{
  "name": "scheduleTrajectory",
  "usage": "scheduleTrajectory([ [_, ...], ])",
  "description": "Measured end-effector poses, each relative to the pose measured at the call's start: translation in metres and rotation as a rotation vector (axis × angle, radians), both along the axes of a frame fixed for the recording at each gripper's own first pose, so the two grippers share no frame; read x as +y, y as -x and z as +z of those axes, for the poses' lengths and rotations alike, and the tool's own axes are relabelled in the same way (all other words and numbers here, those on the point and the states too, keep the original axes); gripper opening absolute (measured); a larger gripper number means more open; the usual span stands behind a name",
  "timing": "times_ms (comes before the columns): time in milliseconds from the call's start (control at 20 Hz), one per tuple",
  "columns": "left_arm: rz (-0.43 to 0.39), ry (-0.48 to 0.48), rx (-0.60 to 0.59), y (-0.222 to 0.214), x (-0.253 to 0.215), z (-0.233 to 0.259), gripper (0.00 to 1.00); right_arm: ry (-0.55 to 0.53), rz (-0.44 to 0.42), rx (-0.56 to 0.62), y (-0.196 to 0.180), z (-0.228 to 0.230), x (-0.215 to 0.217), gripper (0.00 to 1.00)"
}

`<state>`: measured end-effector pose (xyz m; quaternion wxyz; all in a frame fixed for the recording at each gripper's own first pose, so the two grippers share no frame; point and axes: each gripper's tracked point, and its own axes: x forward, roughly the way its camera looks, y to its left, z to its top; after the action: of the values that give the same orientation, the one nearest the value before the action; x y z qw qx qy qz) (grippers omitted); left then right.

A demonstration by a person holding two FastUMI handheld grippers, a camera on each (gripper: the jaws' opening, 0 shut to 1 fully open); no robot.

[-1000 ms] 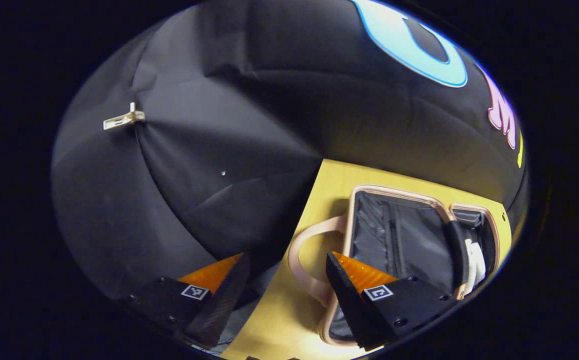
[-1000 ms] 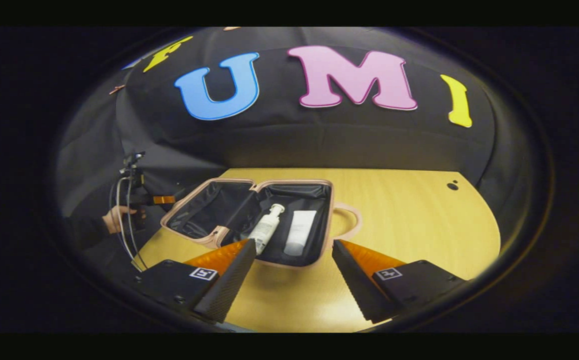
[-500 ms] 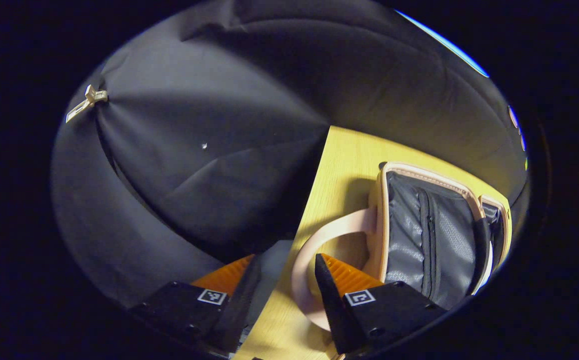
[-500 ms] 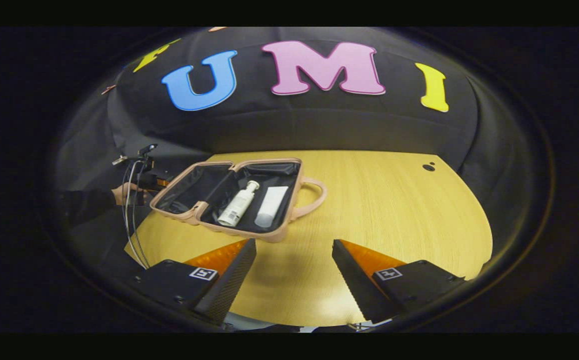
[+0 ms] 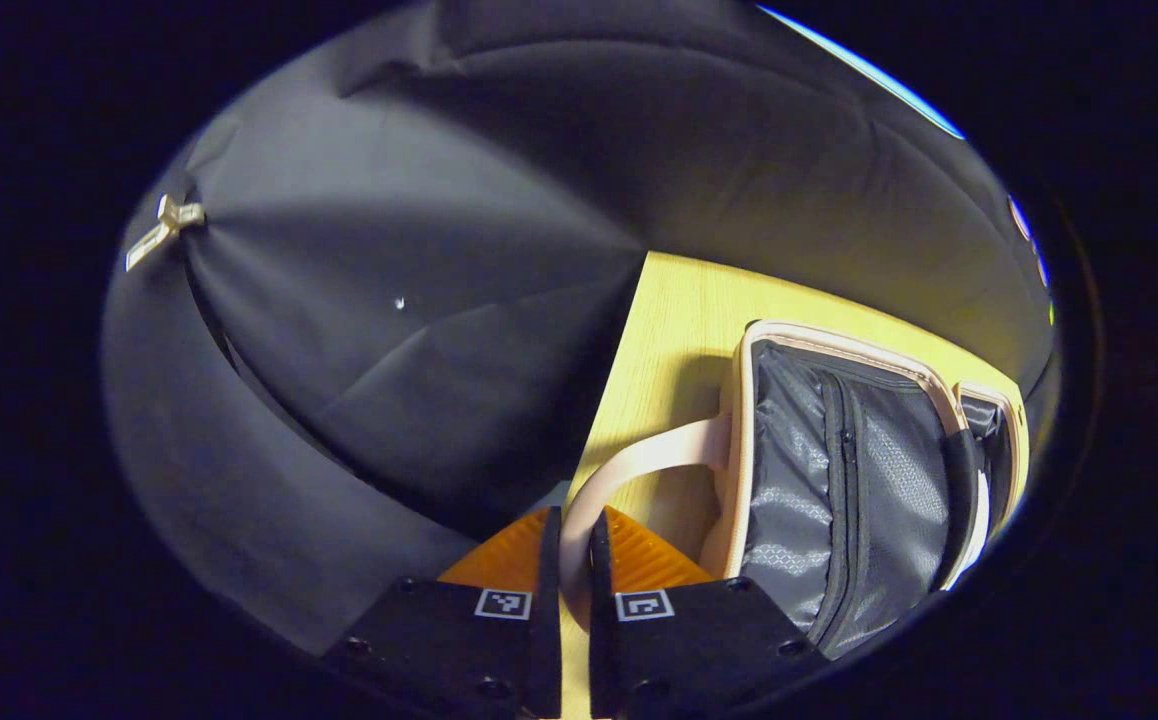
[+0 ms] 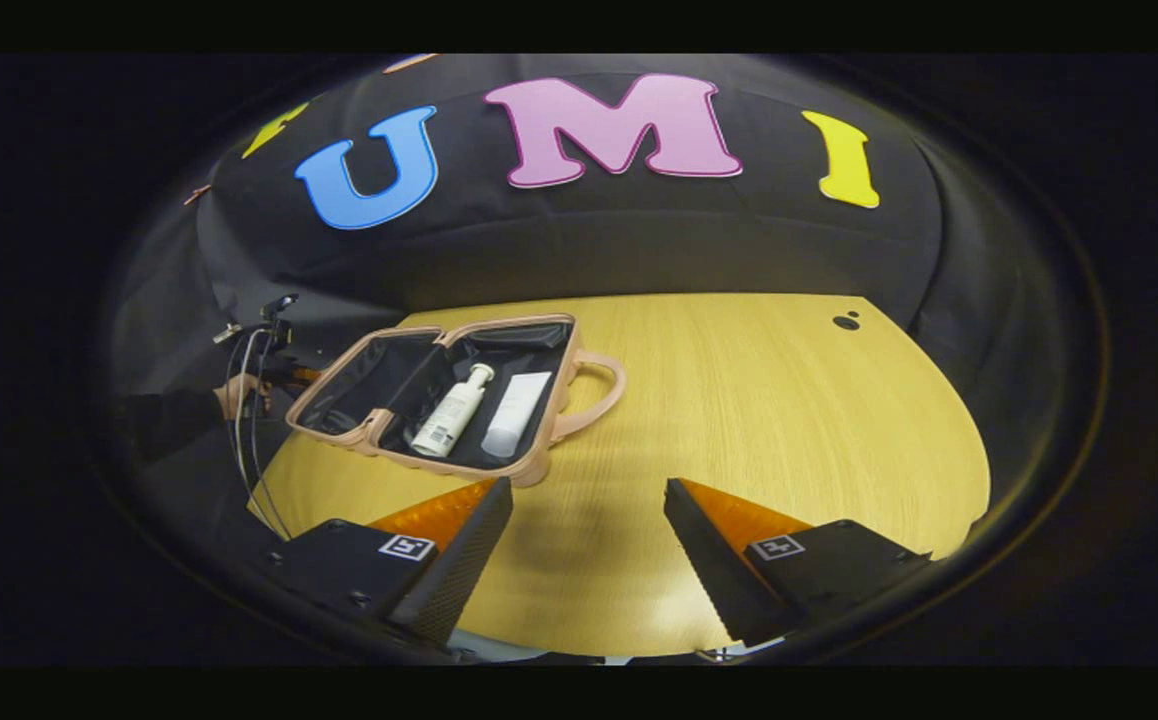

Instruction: First open the suitcase, pack the skin care products into it, and then close the suitcase.

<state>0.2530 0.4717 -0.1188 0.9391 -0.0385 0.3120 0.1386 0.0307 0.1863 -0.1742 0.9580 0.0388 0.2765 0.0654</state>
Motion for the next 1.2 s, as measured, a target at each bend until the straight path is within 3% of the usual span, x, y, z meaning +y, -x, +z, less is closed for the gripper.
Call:
scheduleTrajectory([
  [150,0.004,-0.077,-0.091,0.01,-0.007,0.036,0.14,-0.021,-0.019,0.001,-0.004,0.002,-0.005,0.98],
  [300,-0.073,-0.137,-0.231,0.022,-0.034,0.089,0.12,-0.014,-0.047,-0.016,-0.007,0.008,-0.021,0.98],
  [350,-0.094,-0.124,-0.267,0.028,-0.047,0.116,0.12,-0.011,-0.053,-0.023,-0.006,0.01,-0.025,0.88],
  [400,-0.132,-0.117,-0.308,0.04,-0.071,0.147,0.11,-0.011,-0.057,-0.025,-0.005,0.013,-0.029,0.88],
  [450,-0.167,-0.116,-0.342,0.045,-0.091,0.171,0.11,-0.014,-0.059,-0.027,-0.004,0.013,-0.032,0.97],
  [550,-0.248,-0.104,-0.394,0.061,-0.141,0.219,0.11,-0.016,-0.058,-0.042,-0.005,0.018,-0.037,0.98],
  [600,-0.279,-0.092,-0.416,0.063,-0.174,0.229,0.11,-0.001,-0.055,-0.05,-0.006,0.018,-0.042,0.89],
  [650,-0.312,-0.076,-0.438,0.063,-0.208,0.236,0.11,0.011,-0.053,-0.05,-0.006,0.017,-0.048,0.88],
  [700,-0.348,-0.052,-0.46,0.066,-0.251,0.241,0.11,0.004,-0.052,-0.056,-0.006,0.021,-0.054,0.97],
  [800,-0.404,-0.027,-0.483,0.065,-0.314,0.246,0.11,-0.014,-0.056,-0.068,-0.007,0.027,-0.063,0.98],
  [850,-0.423,-0.007,-0.485,0.064,-0.343,0.242,0.11,-0.023,-0.058,-0.075,-0.007,0.03,-0.07,0.89],
  [900,-0.434,0.026,-0.484,0.062,-0.376,0.238,0.11,-0.03,-0.059,-0.078,-0.009,0.033,-0.079,0.98],
  [1050,-0.437,0.107,-0.454,0.047,-0.471,0.199,0.11,-0.058,-0.064,-0.089,-0.017,0.04,-0.107,0.98],
  [1100,-0.426,0.129,-0.438,0.04,-0.494,0.179,0.11,-0.071,-0.065,-0.09,-0.022,0.041,-0.117,0.88],
  [1150,-0.418,0.149,-0.41,0.035,-0.514,0.157,0.11,-0.085,-0.062,-0.089,-0.026,0.045,-0.125,0.98],
  [1200,-0.411,0.158,-0.377,0.028,-0.533,0.135,0.11,-0.095,-0.055,-0.083,-0.03,0.045,-0.134,0.98],
])
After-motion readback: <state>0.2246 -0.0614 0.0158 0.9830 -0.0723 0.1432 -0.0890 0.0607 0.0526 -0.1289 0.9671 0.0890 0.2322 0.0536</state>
